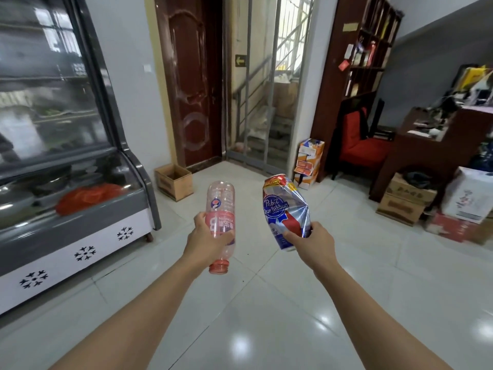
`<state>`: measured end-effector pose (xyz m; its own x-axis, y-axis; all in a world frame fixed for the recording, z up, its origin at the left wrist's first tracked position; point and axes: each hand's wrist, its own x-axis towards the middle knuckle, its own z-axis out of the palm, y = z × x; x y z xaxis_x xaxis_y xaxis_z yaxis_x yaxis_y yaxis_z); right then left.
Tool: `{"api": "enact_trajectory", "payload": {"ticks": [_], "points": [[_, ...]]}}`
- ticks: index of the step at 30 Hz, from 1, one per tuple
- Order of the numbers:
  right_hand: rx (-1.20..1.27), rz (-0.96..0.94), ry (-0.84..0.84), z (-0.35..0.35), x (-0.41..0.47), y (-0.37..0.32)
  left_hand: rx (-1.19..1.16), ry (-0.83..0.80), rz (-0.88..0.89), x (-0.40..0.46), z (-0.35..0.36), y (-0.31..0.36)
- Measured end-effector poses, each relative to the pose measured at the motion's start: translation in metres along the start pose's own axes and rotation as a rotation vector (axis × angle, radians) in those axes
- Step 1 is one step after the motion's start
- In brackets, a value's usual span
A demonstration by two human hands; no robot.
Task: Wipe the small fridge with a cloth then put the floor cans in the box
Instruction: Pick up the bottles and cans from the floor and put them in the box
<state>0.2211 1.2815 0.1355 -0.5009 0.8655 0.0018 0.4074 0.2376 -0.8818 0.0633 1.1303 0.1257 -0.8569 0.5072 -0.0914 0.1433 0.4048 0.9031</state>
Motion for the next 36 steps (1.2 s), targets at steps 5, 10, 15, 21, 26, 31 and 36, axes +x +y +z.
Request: {"api": "enact_trajectory", "payload": {"ticks": [5, 10, 15, 21, 26, 31, 36], "points": [[-0.027, 0.008, 0.014, -0.009, 0.11, 0.0, 0.024, -0.002, -0.021, 0.099, 0.051, 0.038], [-0.011, 0.019, 0.02, -0.019, 0.211, 0.005, 0.052, -0.003, -0.021, 0.179, 0.099, 0.077], [-0.003, -0.001, -0.027, -0.022, 0.328, 0.014, 0.034, 0.034, -0.03, 0.264, 0.151, 0.11], [0.001, -0.042, -0.137, -0.028, 0.484, 0.02, -0.009, 0.138, -0.092, 0.369, 0.219, 0.149], [-0.012, -0.058, -0.223, -0.026, 0.597, 0.02, -0.032, 0.196, -0.152, 0.444, 0.261, 0.169], [-0.007, -0.074, -0.294, -0.003, 0.697, 0.017, 0.001, 0.27, -0.183, 0.531, 0.284, 0.185], [-0.017, -0.071, -0.303, 0.026, 0.806, 0.005, -0.017, 0.277, -0.166, 0.642, 0.306, 0.202]]}}
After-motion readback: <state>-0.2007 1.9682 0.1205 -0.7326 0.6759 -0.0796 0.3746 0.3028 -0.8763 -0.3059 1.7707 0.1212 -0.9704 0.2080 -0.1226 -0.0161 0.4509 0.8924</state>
